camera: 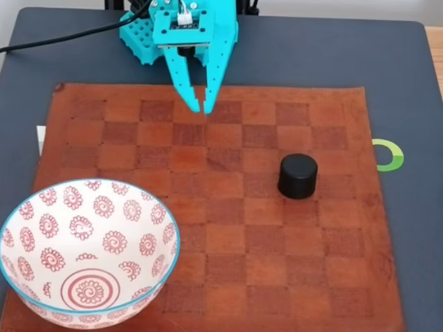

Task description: Grasp a black cylinder and put it in a bowl.

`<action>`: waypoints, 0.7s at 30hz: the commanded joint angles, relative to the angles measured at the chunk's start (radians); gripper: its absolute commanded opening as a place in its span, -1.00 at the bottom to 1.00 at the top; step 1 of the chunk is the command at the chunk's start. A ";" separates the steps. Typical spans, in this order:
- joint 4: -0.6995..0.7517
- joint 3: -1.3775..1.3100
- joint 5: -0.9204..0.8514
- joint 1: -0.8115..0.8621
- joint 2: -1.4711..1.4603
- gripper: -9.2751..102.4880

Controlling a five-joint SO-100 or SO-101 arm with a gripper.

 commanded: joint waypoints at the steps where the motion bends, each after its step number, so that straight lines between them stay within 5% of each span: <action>1: 0.028 -0.089 -0.006 0.011 0.032 -0.83; 8: 0.018 -0.179 -0.008 0.017 -0.049 -0.83; 21: 0.026 -0.558 -0.009 0.017 -0.629 -0.83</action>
